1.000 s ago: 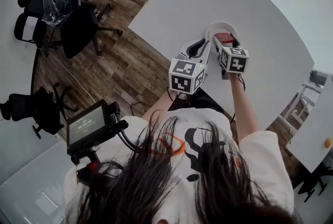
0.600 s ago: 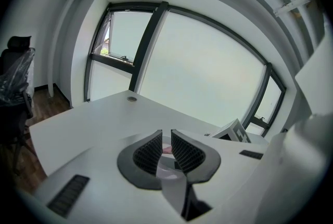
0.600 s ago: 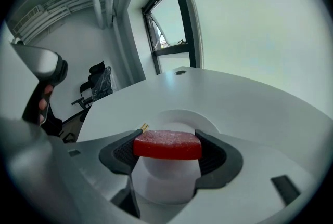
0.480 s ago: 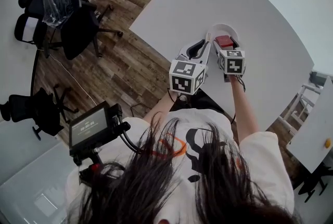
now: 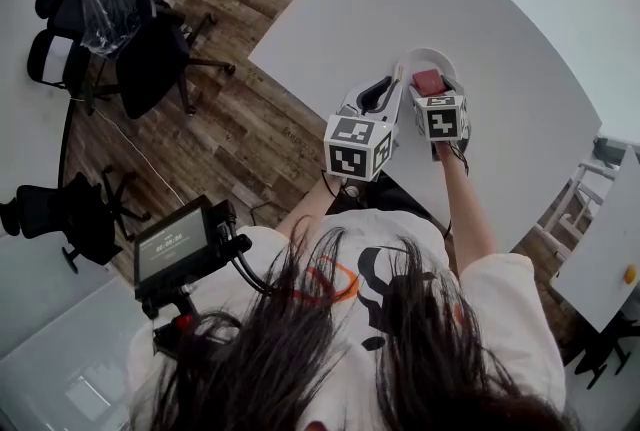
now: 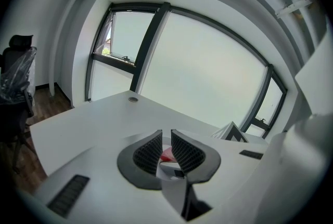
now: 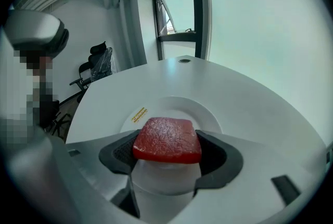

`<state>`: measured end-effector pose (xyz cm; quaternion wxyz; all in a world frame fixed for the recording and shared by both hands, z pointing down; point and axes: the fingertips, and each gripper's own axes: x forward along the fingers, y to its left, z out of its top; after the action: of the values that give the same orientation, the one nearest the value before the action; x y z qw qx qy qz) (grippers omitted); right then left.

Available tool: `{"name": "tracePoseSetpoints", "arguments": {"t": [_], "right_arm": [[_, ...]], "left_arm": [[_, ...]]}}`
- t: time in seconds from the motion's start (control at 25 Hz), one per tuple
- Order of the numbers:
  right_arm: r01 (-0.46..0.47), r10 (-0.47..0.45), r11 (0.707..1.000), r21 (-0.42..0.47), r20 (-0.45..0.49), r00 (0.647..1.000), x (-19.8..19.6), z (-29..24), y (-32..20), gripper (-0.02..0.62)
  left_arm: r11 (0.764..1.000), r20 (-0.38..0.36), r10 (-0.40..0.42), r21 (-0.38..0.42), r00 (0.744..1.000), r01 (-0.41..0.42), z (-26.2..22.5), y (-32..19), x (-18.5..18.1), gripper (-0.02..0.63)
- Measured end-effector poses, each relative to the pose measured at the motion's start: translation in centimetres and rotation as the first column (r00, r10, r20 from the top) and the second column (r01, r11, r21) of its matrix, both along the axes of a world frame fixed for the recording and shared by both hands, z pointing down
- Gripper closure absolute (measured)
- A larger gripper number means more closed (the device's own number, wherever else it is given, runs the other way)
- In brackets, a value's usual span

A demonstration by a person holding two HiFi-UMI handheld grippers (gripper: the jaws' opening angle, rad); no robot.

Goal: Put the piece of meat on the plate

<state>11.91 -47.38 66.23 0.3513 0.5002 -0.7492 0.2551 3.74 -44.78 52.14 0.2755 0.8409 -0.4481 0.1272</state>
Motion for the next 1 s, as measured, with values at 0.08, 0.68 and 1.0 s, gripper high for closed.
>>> {"name": "tracePoseSetpoints", "arguments": {"t": [0.08,0.68,1.0], "right_arm": [[-0.018,0.018,1.000,-0.018,0.009,1.000,0.07,0.14,-0.05,0.270],[-0.078,0.077,0.997,0.006,0.023,0.997,0.63,0.45,-0.52,0.270],[-0.082,0.082,0.997,0.012,0.035,0.996,0.65,0.66,-0.95,0.270]], "left_arm": [[1.000,0.003,0.003,-0.001,1.000,-0.003,0.06,0.04,0.08,0.548],[1.000,0.010,-0.018,-0.015,1.000,0.019,0.67,-0.18,-0.59,0.548],[0.999,0.009,-0.022,-0.023,1.000,0.022,0.91,-0.20,-0.73,0.548]]}}
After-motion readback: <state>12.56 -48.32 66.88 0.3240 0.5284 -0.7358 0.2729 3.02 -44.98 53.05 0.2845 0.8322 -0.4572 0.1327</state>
